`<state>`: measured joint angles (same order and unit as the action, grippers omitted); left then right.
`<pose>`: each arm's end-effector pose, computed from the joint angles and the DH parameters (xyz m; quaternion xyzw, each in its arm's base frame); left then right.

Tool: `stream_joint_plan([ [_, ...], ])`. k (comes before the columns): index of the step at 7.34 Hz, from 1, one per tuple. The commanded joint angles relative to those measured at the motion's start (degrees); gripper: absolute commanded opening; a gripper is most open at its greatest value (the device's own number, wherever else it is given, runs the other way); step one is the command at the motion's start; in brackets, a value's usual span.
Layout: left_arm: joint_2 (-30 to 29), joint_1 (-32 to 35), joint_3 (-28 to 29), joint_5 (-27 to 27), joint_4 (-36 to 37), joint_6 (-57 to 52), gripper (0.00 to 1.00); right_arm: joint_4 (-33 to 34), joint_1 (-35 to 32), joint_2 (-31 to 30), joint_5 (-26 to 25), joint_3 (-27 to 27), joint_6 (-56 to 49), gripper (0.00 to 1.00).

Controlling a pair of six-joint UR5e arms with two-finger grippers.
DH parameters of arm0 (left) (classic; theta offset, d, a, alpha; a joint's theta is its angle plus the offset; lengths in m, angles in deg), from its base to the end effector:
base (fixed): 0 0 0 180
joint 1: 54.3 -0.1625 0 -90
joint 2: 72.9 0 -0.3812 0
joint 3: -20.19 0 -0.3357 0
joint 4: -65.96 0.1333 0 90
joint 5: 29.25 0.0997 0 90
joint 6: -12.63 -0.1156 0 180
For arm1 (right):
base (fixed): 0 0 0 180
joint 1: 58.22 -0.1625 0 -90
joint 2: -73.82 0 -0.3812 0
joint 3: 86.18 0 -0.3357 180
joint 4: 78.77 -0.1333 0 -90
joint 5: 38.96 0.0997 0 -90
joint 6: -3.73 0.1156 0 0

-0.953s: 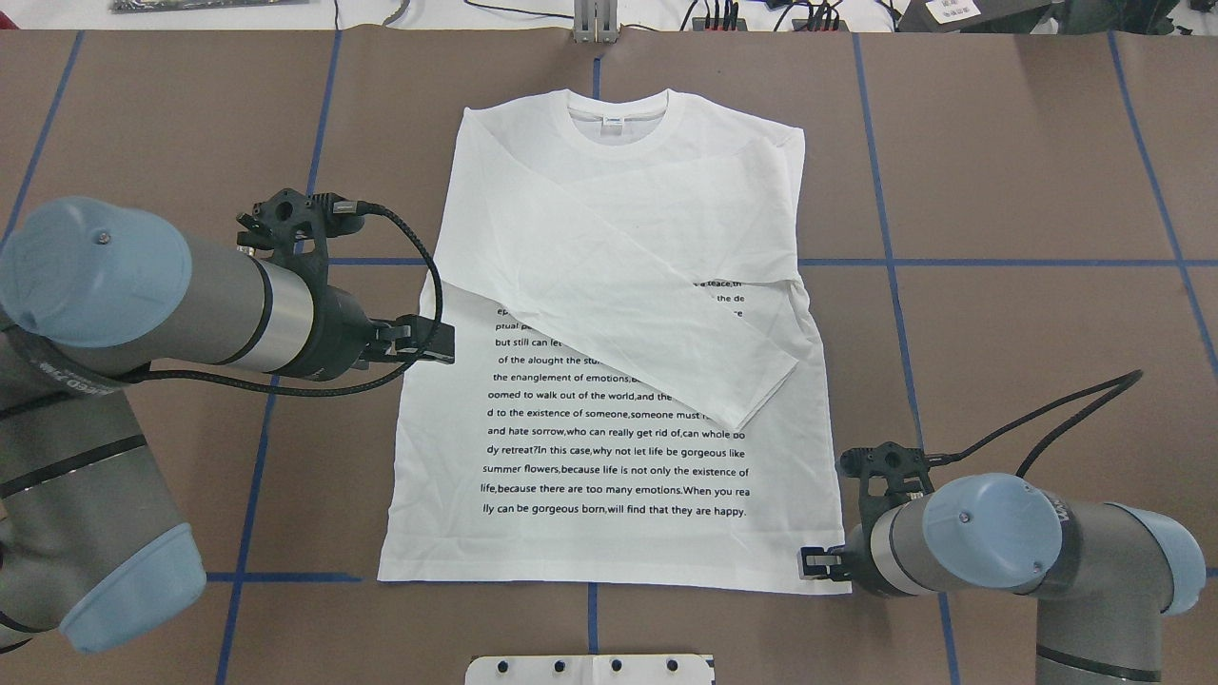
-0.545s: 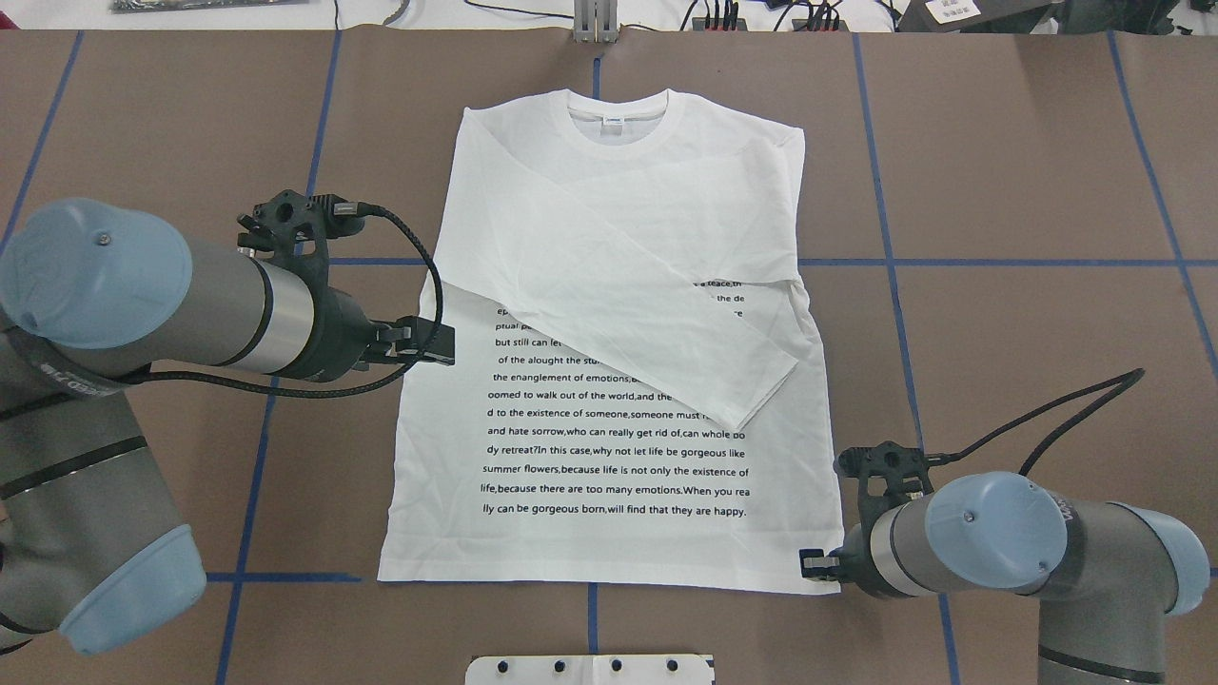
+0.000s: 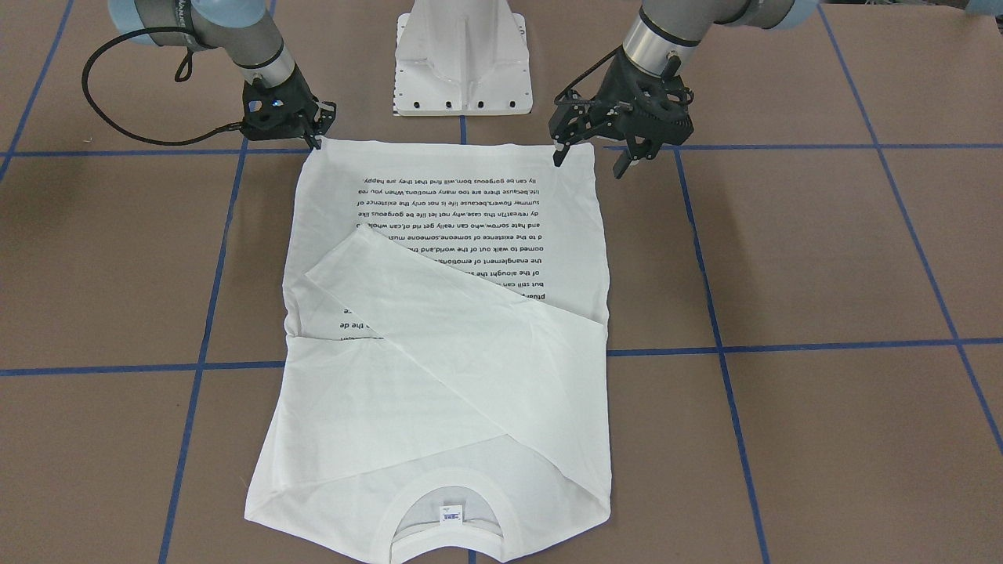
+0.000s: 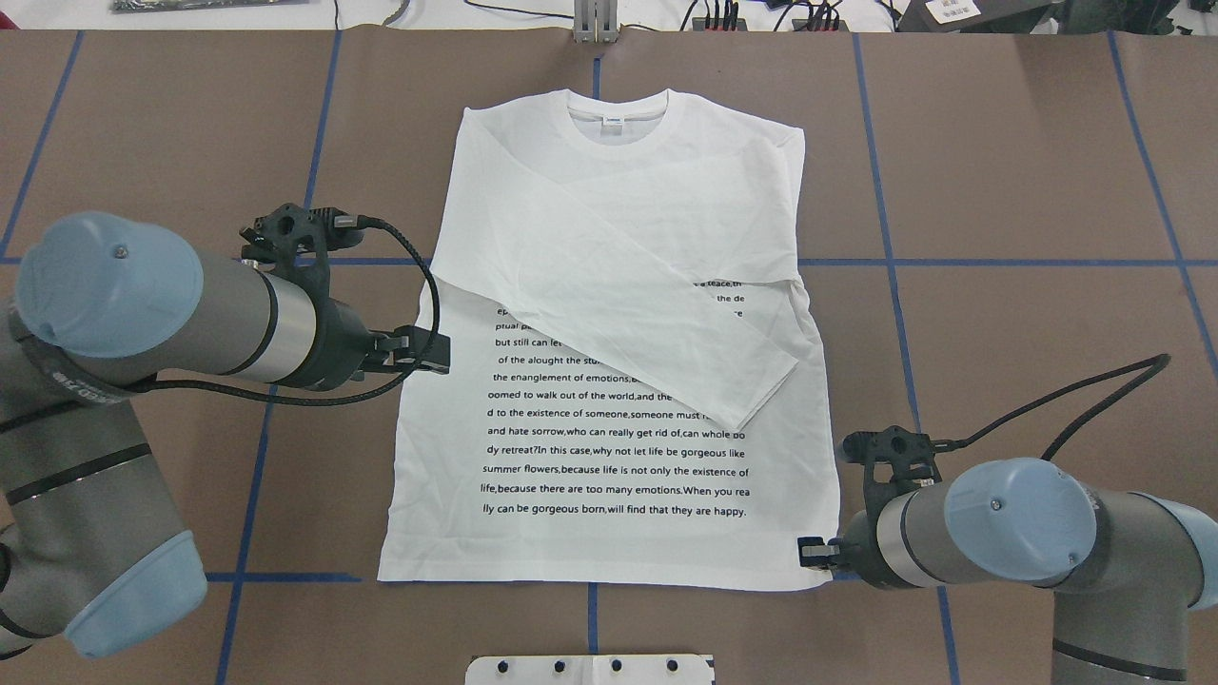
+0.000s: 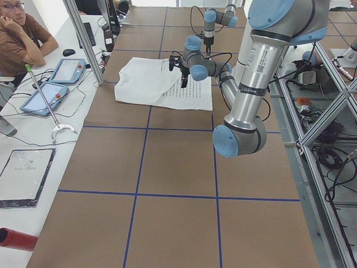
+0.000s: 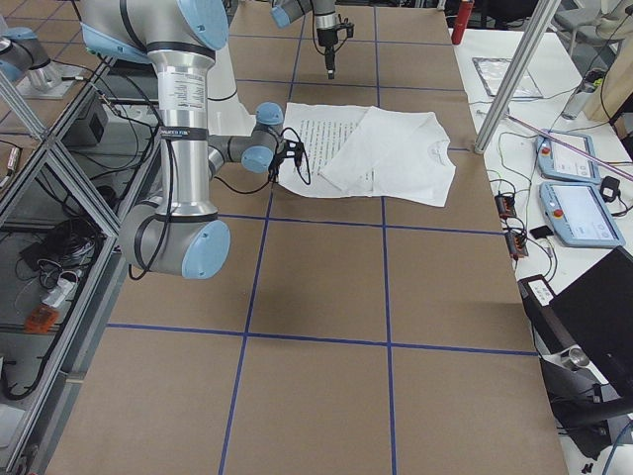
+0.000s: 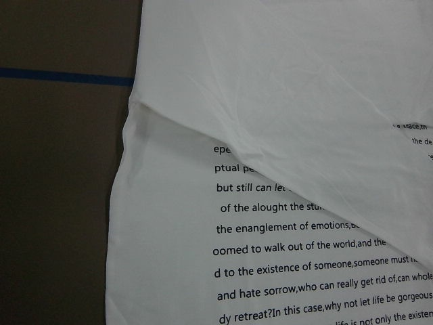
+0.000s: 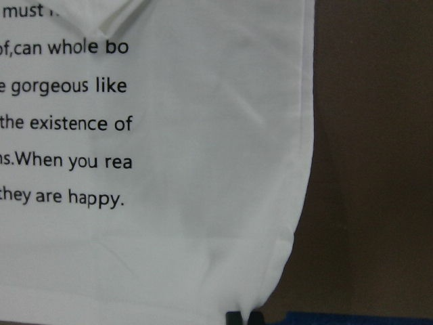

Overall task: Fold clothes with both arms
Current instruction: 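Move both grippers to the bottom hem corners and grasp them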

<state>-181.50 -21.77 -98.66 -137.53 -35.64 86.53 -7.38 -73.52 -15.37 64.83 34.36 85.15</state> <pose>0.3643 -0.3475 0.2474 0.0744 0.5003 -0.0453 0.8615 -0.3986 -0.2187 0.3649 -0.0197 -0.4327 0.0021 0.9013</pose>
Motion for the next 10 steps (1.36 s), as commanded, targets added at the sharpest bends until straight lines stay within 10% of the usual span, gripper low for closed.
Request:
stream_joint_plan([
  [1,4.0,-8.0,-0.8,4.3,0.0,7.8,0.99,0.1,-1.4,0.1,0.1,1.4,0.1,0.0],
  [10,7.2,-20.8,3.9,9.6,0.3,13.3,0.77,0.1,-2.7,-0.1,1.9,1.7,0.0,0.0],
])
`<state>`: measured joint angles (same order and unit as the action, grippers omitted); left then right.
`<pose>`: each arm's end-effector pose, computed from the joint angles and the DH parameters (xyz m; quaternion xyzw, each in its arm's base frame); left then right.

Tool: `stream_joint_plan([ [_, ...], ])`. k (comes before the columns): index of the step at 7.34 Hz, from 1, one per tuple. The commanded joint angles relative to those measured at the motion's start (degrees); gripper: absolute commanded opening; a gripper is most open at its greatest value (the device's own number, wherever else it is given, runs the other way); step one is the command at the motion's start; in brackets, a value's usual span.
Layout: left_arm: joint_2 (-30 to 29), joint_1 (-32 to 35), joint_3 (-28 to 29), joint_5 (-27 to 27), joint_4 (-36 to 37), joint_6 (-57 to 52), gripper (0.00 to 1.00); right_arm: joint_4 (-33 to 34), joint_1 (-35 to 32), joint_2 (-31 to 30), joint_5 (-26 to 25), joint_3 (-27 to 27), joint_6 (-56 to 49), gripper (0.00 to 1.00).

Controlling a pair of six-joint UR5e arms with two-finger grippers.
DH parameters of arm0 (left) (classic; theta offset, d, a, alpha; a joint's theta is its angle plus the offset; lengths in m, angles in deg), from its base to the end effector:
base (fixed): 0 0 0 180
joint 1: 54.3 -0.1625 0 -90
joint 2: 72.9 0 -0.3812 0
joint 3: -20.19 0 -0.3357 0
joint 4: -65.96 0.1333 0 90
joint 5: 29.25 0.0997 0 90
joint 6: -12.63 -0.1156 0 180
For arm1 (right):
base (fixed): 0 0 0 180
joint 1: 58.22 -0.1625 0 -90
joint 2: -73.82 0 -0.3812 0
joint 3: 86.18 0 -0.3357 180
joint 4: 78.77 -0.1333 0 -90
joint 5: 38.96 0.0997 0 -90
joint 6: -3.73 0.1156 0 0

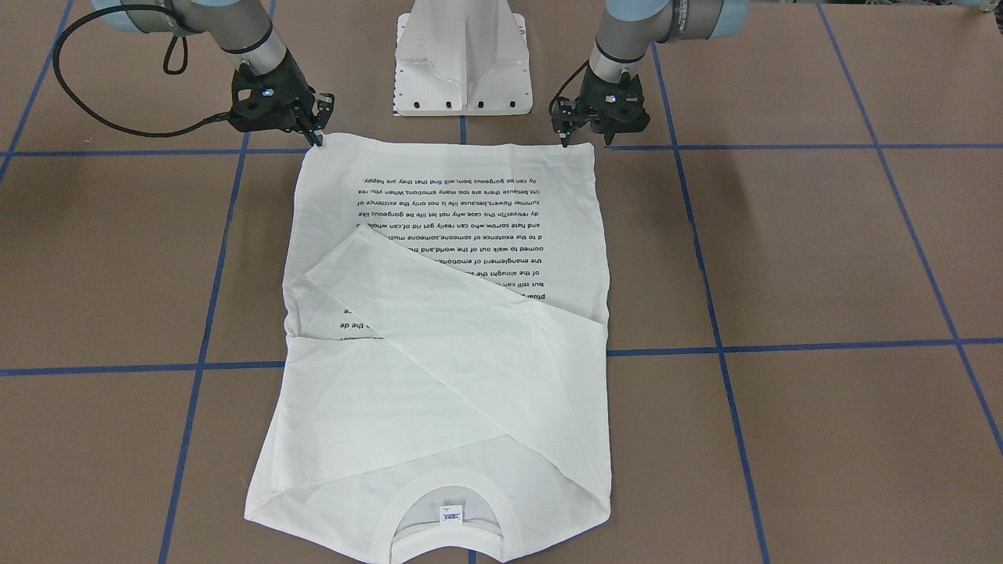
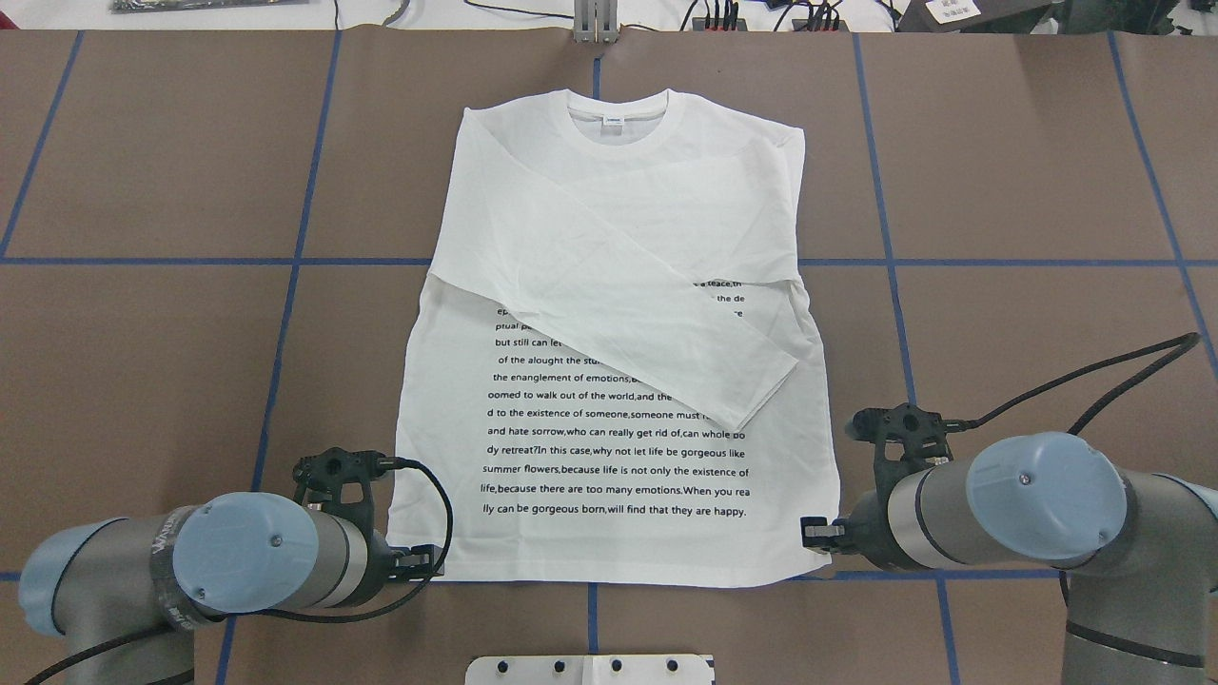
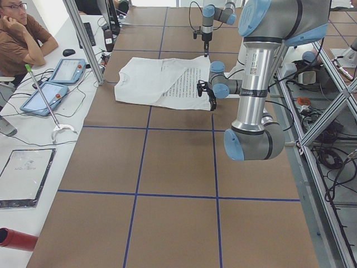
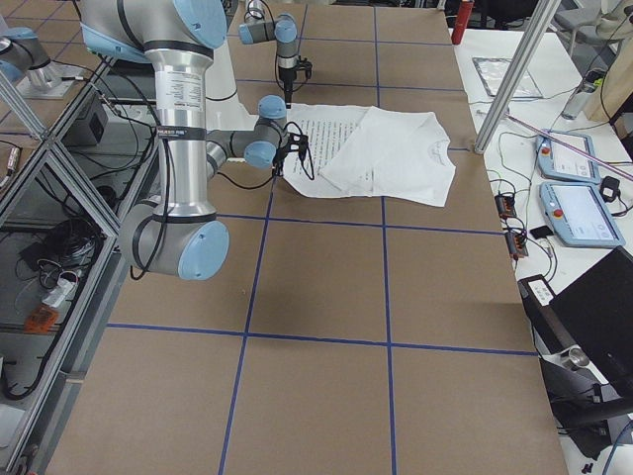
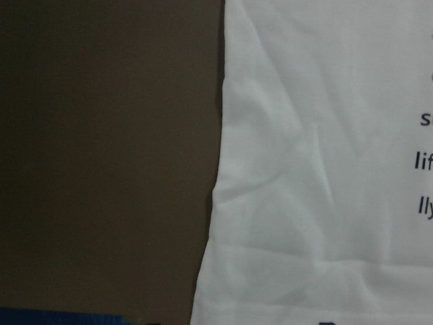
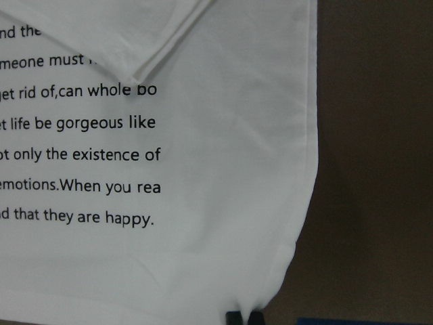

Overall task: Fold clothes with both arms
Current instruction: 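Lift the hem with both grippers and fold it up toward the collar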

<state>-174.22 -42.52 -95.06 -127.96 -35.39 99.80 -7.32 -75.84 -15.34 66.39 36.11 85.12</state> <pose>0.4620 -0.2146 0.3389 -0.0173 0.4105 -0.0404 0.9108 -0.3845 -0.2299 0.3511 -0.0191 -0.4480 0.0120 0.8938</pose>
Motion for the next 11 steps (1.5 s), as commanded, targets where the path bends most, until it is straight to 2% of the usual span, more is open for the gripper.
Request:
stream_joint_plan([
  [1,0.0,0.1,0.4,0.1,0.0,0.0,0.75,0.0,-0.7,0.0,0.6,0.0,0.0,0.0],
  [5,-0.1,0.0,1.0,0.1,1.3,0.1,0.7,0.0,-1.1,-0.2,1.0,-0.1,-0.1,0.0],
  [6,-0.1,0.0,1.0,0.0,1.3,0.3,0.62,0.0,-1.1,-0.2,1.0,-0.2,-0.1,0.0],
  [9,-1.3,-0.1,1.0,-0.2,1.9,0.4,0.05,0.0,-1.1,-0.5,1.0,-0.3,-0.1,0.0],
  [10,-3.9,-0.1,1.0,-0.3,4.6,0.4,0.0,0.0,-1.1,-0.5,1.1,-0.3,-0.1,0.0],
  [11,-6.2,0.0,0.6,-0.3,7.5,0.4,0.0,0.0,-1.4,-0.5,1.3,-0.3,-0.1,0.0],
])
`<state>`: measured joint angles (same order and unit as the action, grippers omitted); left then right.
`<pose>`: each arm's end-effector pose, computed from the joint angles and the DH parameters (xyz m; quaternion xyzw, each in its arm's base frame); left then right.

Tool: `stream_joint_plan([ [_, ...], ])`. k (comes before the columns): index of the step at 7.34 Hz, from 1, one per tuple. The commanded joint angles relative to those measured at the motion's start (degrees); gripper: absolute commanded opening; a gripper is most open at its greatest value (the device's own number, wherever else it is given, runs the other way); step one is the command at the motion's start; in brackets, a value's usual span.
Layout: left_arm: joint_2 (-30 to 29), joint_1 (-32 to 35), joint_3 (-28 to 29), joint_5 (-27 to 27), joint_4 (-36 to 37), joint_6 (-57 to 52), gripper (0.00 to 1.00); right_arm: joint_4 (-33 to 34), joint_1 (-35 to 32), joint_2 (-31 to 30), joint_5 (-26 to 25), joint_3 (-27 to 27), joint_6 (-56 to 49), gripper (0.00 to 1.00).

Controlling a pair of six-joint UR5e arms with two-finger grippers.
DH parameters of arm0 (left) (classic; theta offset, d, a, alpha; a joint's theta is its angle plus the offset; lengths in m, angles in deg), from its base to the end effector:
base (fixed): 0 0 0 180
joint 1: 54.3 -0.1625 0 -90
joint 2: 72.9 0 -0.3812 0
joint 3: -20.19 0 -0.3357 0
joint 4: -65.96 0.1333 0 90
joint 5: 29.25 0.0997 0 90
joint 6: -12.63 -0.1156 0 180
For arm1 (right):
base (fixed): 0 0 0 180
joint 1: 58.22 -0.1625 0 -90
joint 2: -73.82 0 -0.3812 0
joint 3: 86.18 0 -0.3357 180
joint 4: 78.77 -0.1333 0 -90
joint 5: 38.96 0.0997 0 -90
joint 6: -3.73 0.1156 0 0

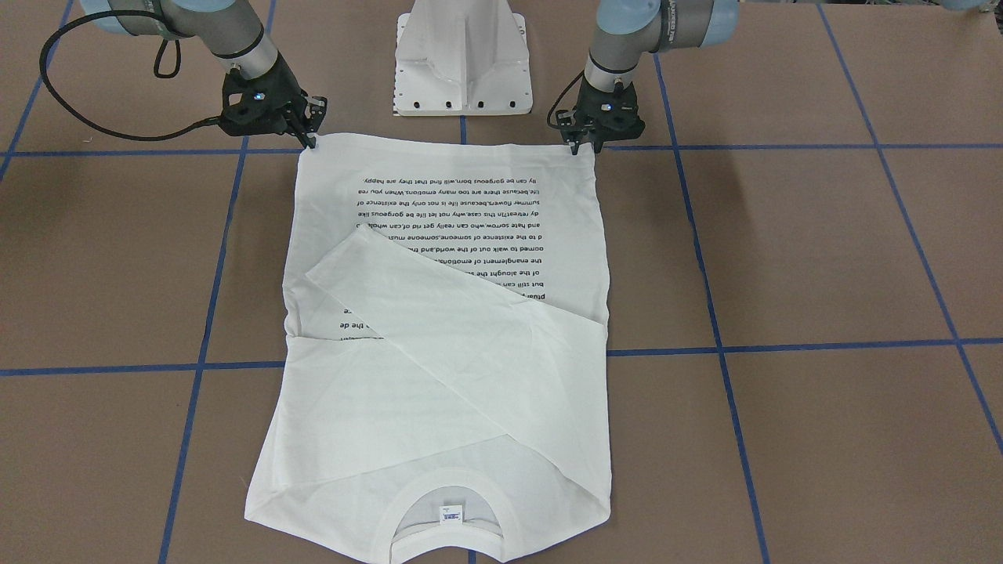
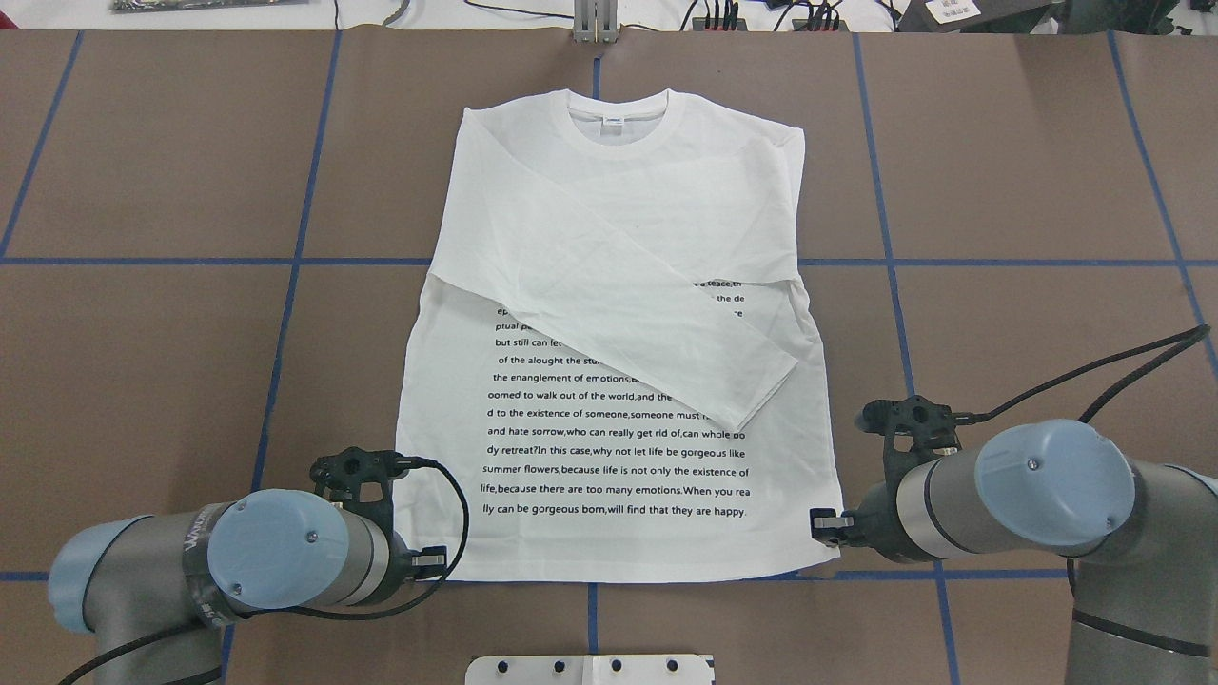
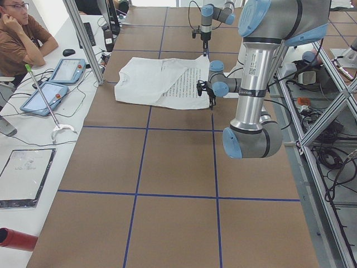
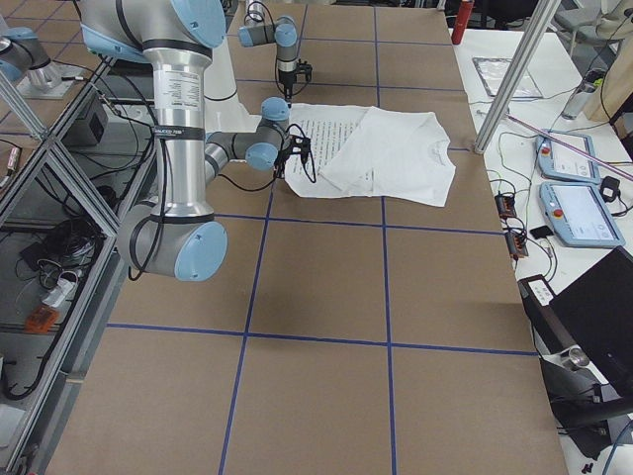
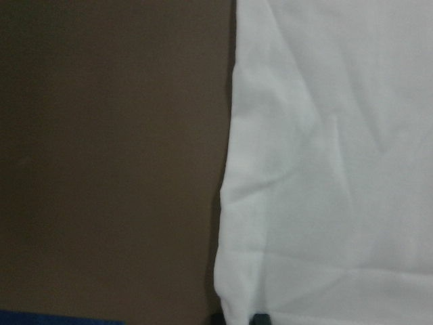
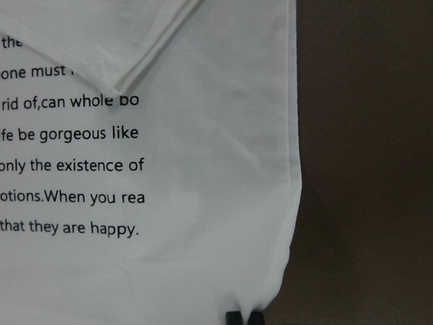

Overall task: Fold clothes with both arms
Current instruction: 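Lift the hem with both grippers and fold it up toward the collar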

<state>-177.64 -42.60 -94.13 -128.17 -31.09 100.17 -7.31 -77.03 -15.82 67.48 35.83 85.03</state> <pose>0.4751 -0.2162 0.3269 -0.0229 0.3963 -0.0435 0.9168 -0.3792 -0.2354 0.3565 -0.0242 -0.4439 0.0175 0.8956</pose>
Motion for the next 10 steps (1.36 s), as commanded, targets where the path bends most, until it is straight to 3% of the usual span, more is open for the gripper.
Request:
stream_joint_plan([
  [1,-3.5,0.3,-1.6,-0.2,4.2,0.1,0.0,0.0,-0.7,0.0,0.7,0.2,0.0,0.0],
  [3,-3.5,4.7,-6.7,-0.5,4.4,-0.3,0.0,-0.2,-7.0,0.5,6.1,0.4,-0.7,0.0],
  [6,-4.1,17.0,-7.6,-6.7,5.0,-9.0,0.0,-0.5,-18.5,3.5,16.2,0.1,-2.6,0.0],
  [9,-10.6,28.3,-3.7,-14.4,4.9,-13.1,0.0,0.0,-27.8,9.5,20.5,-3.8,-3.1,0.0],
  [10,-14.7,29.4,1.3,-14.5,4.8,-13.1,0.0,0.1,-31.3,12.9,22.7,-7.3,-3.1,0.0],
])
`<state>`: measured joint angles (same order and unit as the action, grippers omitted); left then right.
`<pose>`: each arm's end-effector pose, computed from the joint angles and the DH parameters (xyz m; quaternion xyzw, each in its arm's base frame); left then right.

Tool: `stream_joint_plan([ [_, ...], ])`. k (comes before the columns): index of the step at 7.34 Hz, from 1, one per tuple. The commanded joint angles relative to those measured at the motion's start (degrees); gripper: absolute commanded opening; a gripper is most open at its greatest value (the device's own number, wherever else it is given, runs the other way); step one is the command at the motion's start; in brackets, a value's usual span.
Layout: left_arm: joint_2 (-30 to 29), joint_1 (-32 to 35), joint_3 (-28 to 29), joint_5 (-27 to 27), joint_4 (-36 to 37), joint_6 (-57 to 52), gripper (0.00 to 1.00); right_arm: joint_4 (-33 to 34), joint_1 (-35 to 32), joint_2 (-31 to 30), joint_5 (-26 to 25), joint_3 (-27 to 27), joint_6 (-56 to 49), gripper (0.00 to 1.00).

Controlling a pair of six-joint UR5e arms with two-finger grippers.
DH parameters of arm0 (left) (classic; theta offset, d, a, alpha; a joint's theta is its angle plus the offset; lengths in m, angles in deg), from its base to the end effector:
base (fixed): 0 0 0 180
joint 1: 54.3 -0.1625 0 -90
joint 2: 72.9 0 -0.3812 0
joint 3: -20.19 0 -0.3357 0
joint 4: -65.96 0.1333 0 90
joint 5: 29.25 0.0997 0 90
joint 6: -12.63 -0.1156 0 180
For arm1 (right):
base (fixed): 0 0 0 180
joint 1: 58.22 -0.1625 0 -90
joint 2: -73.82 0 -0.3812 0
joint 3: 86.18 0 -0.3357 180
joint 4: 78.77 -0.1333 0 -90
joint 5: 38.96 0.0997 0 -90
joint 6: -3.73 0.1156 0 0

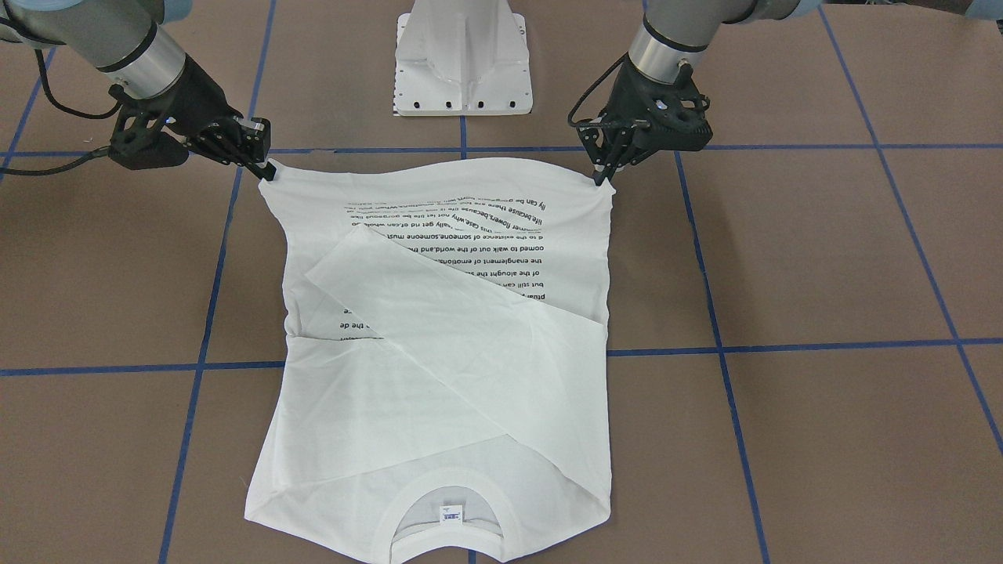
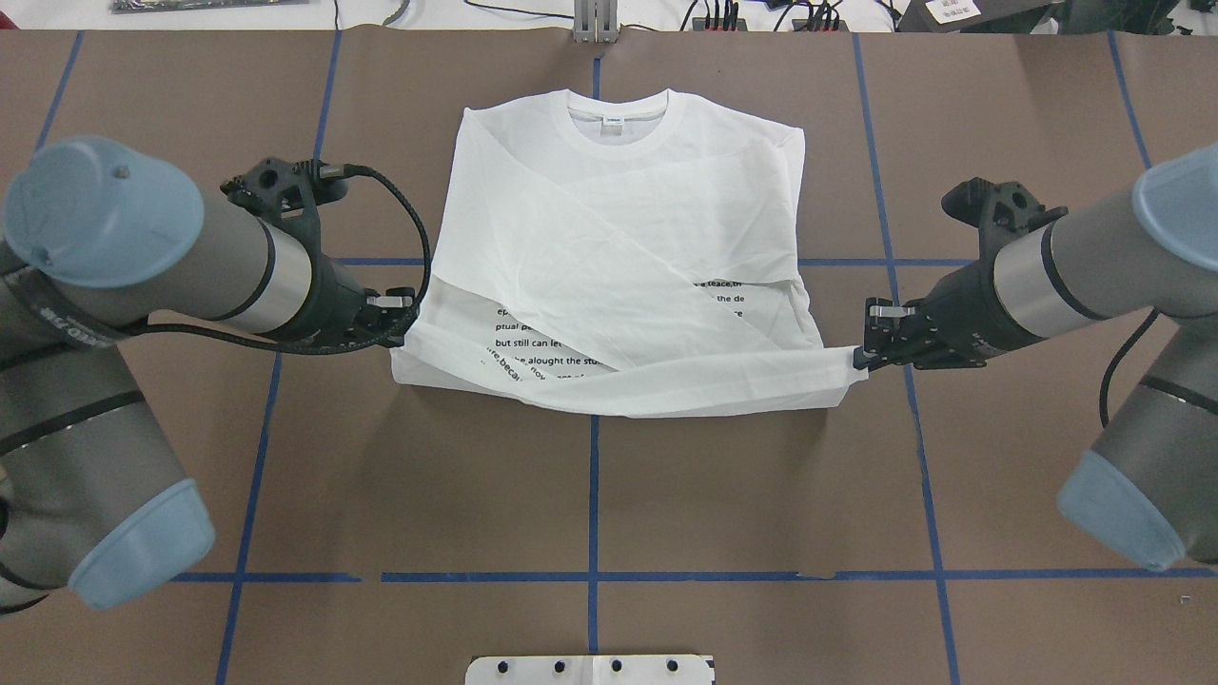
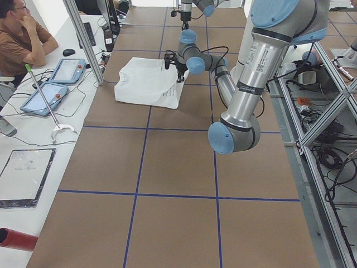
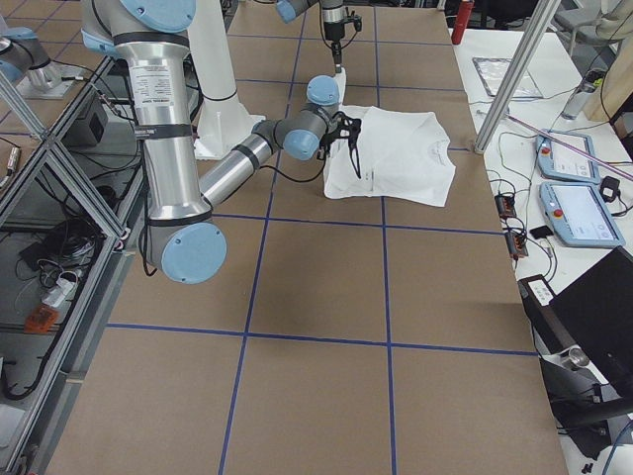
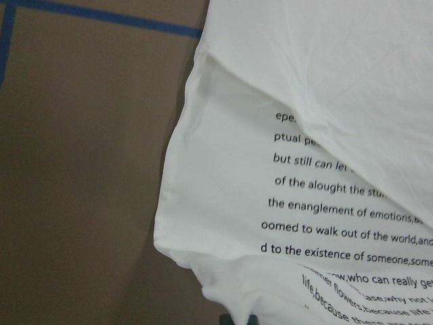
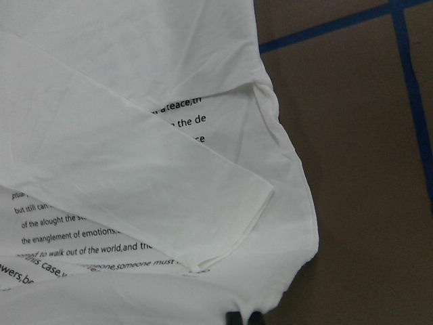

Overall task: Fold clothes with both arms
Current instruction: 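Lift the hem with both grippers and fold it up toward the collar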

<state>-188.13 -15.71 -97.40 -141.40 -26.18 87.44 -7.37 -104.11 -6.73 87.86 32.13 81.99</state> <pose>0.3429 -0.3884 0.2197 0.0528 0.4810 -0.0898 0.8705 -0.2744 -0.3750 0.3012 -0.0279 -0.5268 0.1030 0.8433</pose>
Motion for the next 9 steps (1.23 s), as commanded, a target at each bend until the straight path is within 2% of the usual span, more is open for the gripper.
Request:
stream_joint_plan([
  [1,-7.1,3.3,10.1,-1.1,-0.8,-0.5,0.0,0.1,-7.6,5.9,4.2,-6.3,0.0,0.0],
  [3,-9.0,7.4,18.3,-1.1,-5.8,-3.3,0.0,-0.1,-11.8,9.2,5.4,-12.4,-1.7,0.0],
  [5,-14.7,10.0,25.7,-1.1,-7.7,-3.7,0.0,-0.2,-12.8,16.6,5.3,-21.7,-1.8,0.0],
  [7,-17.6,10.9,35.1,-1.1,-17.6,-3.6,0.0,-0.4,-13.3,21.9,5.0,-28.8,-2.9,0.0],
  [9,-21.0,11.9,43.4,-1.1,-21.9,-3.6,0.0,-0.4,-14.0,25.0,4.8,-35.0,-5.3,0.0],
])
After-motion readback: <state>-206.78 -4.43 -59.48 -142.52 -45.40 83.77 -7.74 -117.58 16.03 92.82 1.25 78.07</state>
